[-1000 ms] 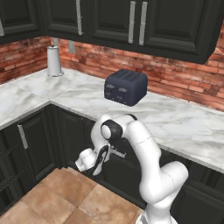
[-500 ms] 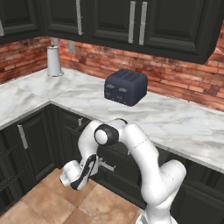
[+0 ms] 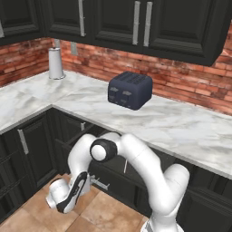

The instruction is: Take a straw from the drawer in front and place it inside the glass cup on the dining counter.

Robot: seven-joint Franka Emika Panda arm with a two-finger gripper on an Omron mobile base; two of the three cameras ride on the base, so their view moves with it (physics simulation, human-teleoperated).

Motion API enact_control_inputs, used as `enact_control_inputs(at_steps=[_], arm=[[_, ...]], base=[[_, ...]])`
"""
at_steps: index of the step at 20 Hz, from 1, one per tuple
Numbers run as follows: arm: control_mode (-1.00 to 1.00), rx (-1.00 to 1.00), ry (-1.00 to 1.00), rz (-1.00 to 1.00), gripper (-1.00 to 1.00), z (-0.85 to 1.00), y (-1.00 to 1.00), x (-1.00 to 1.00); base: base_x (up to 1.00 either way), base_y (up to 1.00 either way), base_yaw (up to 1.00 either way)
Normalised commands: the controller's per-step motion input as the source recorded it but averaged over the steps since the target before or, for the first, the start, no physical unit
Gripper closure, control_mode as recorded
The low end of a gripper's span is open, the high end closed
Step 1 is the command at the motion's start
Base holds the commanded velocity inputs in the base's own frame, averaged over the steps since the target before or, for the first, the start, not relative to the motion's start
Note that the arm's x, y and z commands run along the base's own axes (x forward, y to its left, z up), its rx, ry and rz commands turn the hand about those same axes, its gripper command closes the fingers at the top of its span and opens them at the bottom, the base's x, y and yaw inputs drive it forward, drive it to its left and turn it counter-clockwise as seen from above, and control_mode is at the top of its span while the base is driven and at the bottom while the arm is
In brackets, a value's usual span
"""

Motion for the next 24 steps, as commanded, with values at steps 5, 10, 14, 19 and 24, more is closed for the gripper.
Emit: enact_control_inputs(at_steps=[5, 10, 14, 19, 24], arm=[[-1.00, 0.00, 0.00, 0.00, 1.00, 0.00, 0.68, -0.50], [-1.00, 0.00, 0.01, -0.03, -1.00, 0.02, 0.38, -0.08], [-1.00, 0.06, 0.06, -0.02, -1.00, 0.23, 0.01, -0.38], [-1.00, 0.16, 0.07, 0.00, -1.00, 0.50, 0.14, -0.80], [-1.00, 0.19, 0.02, 0.00, -1.00, 0.65, 0.16, -0.90]], base=[[0.00, 0.00, 0.00], [0.00, 0.00, 0.00], [0.00, 0.00, 0.00], [0.00, 0.00, 0.00], [0.00, 0.00, 0.00]])
